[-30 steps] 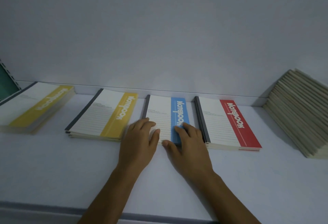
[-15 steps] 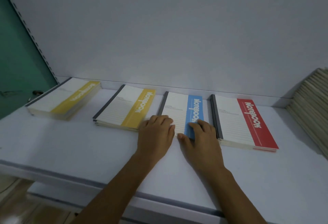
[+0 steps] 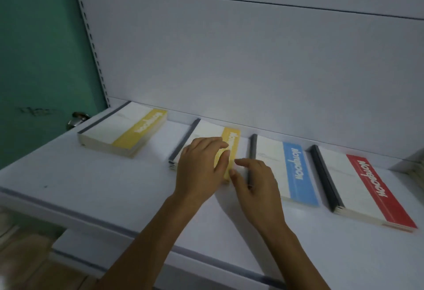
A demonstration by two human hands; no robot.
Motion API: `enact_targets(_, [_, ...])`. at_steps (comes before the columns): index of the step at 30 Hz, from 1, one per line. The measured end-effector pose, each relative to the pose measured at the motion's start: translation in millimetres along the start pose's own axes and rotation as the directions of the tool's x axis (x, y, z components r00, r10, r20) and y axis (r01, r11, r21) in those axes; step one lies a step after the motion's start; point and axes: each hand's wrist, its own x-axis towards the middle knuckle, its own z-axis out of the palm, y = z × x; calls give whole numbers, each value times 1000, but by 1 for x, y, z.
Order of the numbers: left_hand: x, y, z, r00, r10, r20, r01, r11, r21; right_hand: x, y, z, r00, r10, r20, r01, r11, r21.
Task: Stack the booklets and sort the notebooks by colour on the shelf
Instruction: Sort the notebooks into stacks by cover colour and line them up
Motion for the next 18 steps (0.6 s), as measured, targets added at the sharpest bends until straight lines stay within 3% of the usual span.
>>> enact_targets(4, [-9, -58, -33, 997, -71, -34, 69, 997, -44, 10, -53, 61, 997, -54, 48, 42, 975, 219])
enact_targets(6, [-10, -93, -56, 993, -82, -81, 78, 996, -45, 15, -79, 96, 997, -22, 67, -4, 934, 356])
enact_targets(8, [-5, -132, -81, 992, -86, -96, 88, 996, 18, 23, -103, 133, 993, 72, 88, -105, 883, 458])
enact_targets(11, [2, -189, -109, 988, -155, 15, 151, 976, 155, 43, -128, 184, 950, 296, 103, -303, 781, 546])
enact_targets(14, [-5, -221, -116, 978, -182, 106, 148, 951, 272, 55, -136, 218, 901, 432, 35, -376, 739, 558])
enact_targets(18, [-8, -214, -127, 989, -147, 18, 144, 983, 111, 50, -128, 231, 928, 370, -40, -319, 847, 426])
